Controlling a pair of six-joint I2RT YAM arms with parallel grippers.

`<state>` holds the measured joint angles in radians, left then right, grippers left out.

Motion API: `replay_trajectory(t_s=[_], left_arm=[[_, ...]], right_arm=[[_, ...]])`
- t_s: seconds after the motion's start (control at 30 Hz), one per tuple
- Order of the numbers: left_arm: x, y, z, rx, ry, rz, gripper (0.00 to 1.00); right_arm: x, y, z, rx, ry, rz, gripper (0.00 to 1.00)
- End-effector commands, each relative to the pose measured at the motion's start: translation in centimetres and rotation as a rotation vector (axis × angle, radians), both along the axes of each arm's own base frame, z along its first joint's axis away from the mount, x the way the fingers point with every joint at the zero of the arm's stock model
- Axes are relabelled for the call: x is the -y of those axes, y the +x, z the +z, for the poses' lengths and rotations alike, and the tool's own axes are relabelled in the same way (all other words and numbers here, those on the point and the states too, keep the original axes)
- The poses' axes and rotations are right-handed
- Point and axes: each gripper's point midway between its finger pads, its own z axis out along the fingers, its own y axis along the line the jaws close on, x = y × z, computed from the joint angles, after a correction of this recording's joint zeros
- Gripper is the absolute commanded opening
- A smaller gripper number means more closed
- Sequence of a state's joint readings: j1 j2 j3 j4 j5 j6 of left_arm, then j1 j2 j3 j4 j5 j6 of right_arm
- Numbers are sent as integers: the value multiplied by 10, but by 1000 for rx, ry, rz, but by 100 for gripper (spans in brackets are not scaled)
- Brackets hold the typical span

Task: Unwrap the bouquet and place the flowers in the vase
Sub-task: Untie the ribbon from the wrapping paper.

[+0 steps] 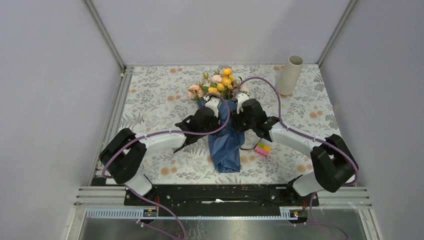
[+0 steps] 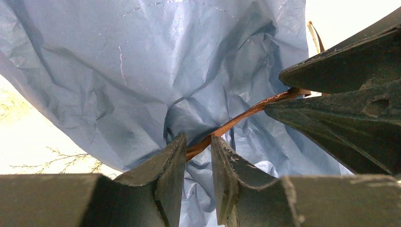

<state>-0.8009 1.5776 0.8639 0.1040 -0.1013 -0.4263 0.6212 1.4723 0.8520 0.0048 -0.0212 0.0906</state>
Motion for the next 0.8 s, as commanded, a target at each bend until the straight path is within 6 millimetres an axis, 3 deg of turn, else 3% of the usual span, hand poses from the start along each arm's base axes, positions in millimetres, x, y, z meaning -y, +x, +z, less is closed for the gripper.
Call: replay_trajectory(t_s=[0.0, 0.27, 0.4, 0.5, 0.77], left_arm=[[14, 13, 24, 55, -68, -4, 31], [20, 13, 22, 44, -80, -19, 30], [21, 13, 22, 40, -84, -21, 12], [16, 14, 27, 52, -96, 8, 5], [-3, 7, 51, 102, -146, 67, 0]], right_arm=[[-6, 9, 16, 33, 24, 14, 41], [-4, 9, 16, 37, 21, 6, 39], [-1, 10, 18, 45, 16, -3, 39], [0, 10, 19, 47, 22, -3, 39], [4, 10, 27, 53, 51, -7, 39]])
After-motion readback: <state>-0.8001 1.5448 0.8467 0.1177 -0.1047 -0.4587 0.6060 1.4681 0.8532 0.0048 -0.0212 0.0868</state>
